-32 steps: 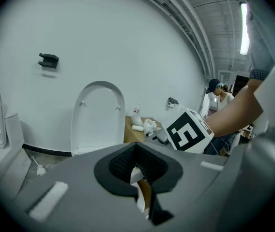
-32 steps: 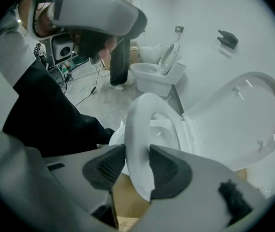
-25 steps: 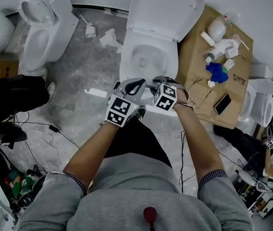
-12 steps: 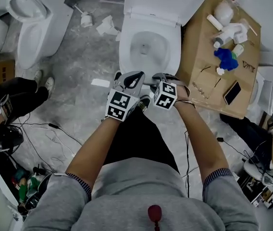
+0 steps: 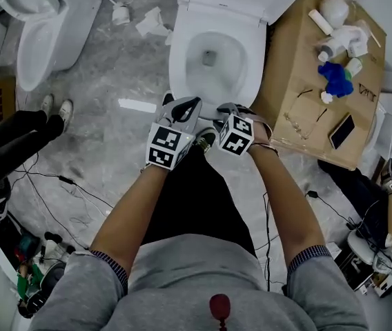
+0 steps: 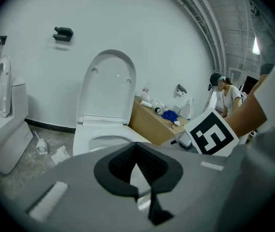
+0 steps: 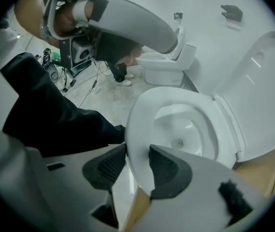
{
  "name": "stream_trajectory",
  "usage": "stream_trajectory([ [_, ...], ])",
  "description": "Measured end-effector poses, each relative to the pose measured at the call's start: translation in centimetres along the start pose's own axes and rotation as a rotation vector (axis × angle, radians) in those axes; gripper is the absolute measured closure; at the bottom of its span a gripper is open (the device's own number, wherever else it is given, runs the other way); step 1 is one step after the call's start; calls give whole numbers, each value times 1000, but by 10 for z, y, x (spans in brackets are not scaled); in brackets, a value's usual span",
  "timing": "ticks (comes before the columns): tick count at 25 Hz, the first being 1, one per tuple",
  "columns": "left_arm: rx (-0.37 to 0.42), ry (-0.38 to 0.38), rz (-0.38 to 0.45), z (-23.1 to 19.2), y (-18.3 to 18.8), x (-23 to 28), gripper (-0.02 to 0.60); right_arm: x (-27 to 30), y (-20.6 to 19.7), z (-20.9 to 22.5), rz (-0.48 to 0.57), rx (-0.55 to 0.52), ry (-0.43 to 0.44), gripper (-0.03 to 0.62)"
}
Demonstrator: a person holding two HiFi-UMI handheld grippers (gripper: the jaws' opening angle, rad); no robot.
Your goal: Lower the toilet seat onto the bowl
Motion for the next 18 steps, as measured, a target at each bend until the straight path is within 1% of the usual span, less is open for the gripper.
stream_trajectory([
  [3,-21,3,-10,-5,-12,2,573,12,-6,-4,-4,11,12,428],
  [7,-24,-4,-28,-11,-29,8,573,28,-16,-9,-17,15,6,431],
  [18,-43,0,-47,-30,-65,21,574,66,-36,-11,-8,117,9,433],
])
Point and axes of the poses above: the fingertips, and each gripper's own axes: x forward along the fingers, z to its right, y out of its top, the point moved 4 cm from there along -x, backward along the fingers, and after that the axes turned 13 degrees about z, right-handed, at the moved point
